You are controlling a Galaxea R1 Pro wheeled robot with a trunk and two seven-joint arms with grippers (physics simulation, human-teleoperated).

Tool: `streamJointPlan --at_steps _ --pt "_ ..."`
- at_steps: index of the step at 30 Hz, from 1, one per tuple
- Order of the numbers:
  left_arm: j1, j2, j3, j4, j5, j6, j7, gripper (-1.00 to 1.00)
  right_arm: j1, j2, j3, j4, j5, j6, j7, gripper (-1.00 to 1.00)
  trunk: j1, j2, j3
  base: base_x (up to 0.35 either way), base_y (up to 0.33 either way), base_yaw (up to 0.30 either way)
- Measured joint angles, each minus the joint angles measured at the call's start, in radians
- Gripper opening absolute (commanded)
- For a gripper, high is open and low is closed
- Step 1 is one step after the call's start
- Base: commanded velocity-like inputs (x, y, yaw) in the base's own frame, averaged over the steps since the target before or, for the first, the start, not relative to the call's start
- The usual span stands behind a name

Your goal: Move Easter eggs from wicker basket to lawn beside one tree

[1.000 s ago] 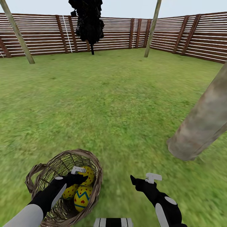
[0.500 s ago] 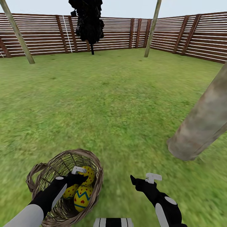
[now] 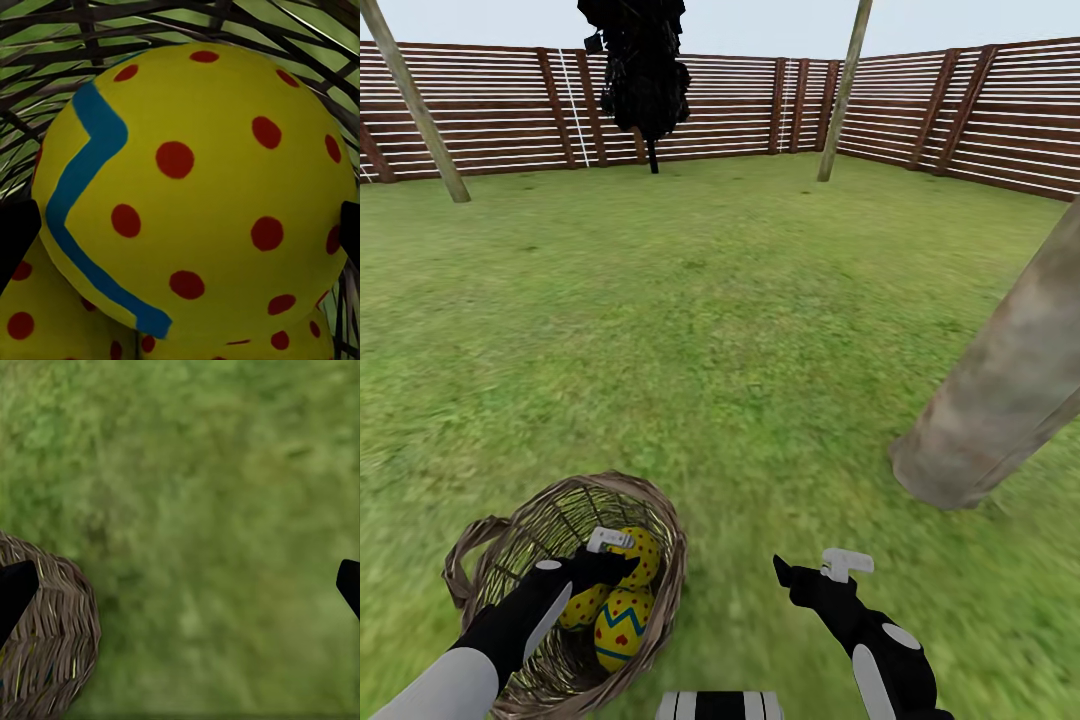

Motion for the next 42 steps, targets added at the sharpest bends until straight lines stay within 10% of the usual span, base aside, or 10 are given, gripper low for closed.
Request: streamJointPlan --at_steps 42 --pt "0.000 0.000 -0.007 0.001 -0.002 0.014 0.000 -1.00 0.000 0.000 0.000 0.000 0.000 0.000 0.000 1.00 -0.002 0.001 0.019 0.000 0.000 0.000"
